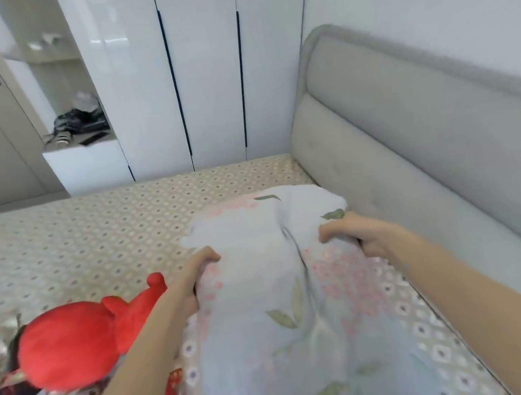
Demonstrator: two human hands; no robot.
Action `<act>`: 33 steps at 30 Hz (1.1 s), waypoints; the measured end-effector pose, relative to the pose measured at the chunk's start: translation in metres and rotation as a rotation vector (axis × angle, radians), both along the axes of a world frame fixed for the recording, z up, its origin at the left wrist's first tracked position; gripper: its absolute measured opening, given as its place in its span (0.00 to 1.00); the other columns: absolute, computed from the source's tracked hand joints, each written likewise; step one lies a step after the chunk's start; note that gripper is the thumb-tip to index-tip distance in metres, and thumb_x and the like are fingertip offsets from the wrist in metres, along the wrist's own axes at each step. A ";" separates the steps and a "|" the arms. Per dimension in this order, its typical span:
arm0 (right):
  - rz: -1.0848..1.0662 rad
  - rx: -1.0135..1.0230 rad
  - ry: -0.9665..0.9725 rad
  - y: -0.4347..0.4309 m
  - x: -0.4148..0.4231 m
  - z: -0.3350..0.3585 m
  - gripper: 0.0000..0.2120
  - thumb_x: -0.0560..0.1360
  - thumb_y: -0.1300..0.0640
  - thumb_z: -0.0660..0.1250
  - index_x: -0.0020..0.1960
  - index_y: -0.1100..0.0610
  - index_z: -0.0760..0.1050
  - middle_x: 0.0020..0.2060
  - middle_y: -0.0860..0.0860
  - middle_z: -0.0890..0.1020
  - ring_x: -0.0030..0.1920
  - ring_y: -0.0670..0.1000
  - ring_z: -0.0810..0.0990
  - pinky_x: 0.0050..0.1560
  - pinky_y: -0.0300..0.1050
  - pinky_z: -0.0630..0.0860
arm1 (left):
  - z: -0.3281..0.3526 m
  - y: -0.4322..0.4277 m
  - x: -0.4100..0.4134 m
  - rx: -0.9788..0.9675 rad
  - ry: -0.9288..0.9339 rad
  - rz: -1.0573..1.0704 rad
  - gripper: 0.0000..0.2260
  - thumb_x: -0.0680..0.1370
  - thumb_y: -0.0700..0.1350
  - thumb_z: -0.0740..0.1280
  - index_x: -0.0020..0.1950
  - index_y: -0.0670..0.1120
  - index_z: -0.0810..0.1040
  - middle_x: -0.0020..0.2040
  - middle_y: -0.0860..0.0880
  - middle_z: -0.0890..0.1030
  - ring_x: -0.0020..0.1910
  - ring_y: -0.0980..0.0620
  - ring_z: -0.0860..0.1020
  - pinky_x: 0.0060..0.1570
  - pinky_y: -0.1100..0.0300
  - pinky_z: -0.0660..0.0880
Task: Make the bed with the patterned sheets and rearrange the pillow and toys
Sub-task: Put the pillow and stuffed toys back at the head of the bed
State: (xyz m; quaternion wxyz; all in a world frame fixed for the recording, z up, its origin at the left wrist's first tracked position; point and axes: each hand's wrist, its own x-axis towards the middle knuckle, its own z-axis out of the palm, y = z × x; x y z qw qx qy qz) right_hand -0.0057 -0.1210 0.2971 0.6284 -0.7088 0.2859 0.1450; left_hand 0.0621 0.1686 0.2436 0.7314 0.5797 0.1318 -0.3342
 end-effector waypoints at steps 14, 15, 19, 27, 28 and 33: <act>-0.096 -0.348 -0.190 -0.160 0.316 0.016 0.27 0.69 0.62 0.72 0.65 0.64 0.67 0.51 0.55 0.76 0.47 0.53 0.77 0.39 0.42 0.76 | 0.034 -0.160 0.284 0.088 -0.123 0.006 0.04 0.76 0.41 0.66 0.46 0.41 0.78 0.34 0.46 0.84 0.30 0.51 0.82 0.29 0.61 0.79; -0.140 -0.468 -0.244 -0.181 0.346 0.019 0.28 0.70 0.60 0.72 0.67 0.65 0.67 0.56 0.57 0.76 0.54 0.55 0.76 0.48 0.44 0.77 | 0.038 -0.185 0.311 0.052 -0.155 0.055 0.04 0.77 0.43 0.67 0.49 0.42 0.77 0.34 0.47 0.84 0.30 0.52 0.82 0.30 0.62 0.79; -0.139 -0.795 -0.345 -0.243 0.412 0.009 0.32 0.76 0.56 0.67 0.76 0.57 0.58 0.73 0.54 0.65 0.72 0.55 0.64 0.70 0.48 0.61 | 0.009 -0.255 0.361 0.204 -0.263 0.054 0.19 0.80 0.49 0.62 0.70 0.52 0.65 0.62 0.50 0.73 0.64 0.45 0.72 0.62 0.47 0.67; -0.009 -0.659 -0.112 -0.264 0.370 -0.139 0.18 0.78 0.58 0.61 0.67 0.57 0.72 0.66 0.55 0.74 0.64 0.56 0.74 0.62 0.46 0.70 | -0.101 -0.270 0.339 0.397 -0.089 -0.052 0.23 0.81 0.44 0.60 0.76 0.51 0.60 0.74 0.45 0.63 0.73 0.44 0.63 0.69 0.45 0.61; -0.010 -0.649 -0.059 -0.264 0.358 -0.160 0.17 0.78 0.59 0.61 0.66 0.57 0.73 0.65 0.56 0.75 0.64 0.56 0.74 0.62 0.46 0.70 | -0.113 -0.271 0.333 0.403 -0.070 -0.056 0.22 0.81 0.43 0.60 0.75 0.50 0.61 0.74 0.45 0.64 0.72 0.43 0.64 0.68 0.46 0.63; 0.081 -0.714 0.225 -0.262 0.306 -0.245 0.16 0.76 0.58 0.60 0.63 0.58 0.70 0.62 0.61 0.74 0.61 0.61 0.74 0.60 0.51 0.73 | -0.159 -0.283 0.310 0.443 0.004 -0.082 0.20 0.81 0.40 0.59 0.73 0.47 0.64 0.70 0.45 0.68 0.68 0.43 0.69 0.65 0.48 0.67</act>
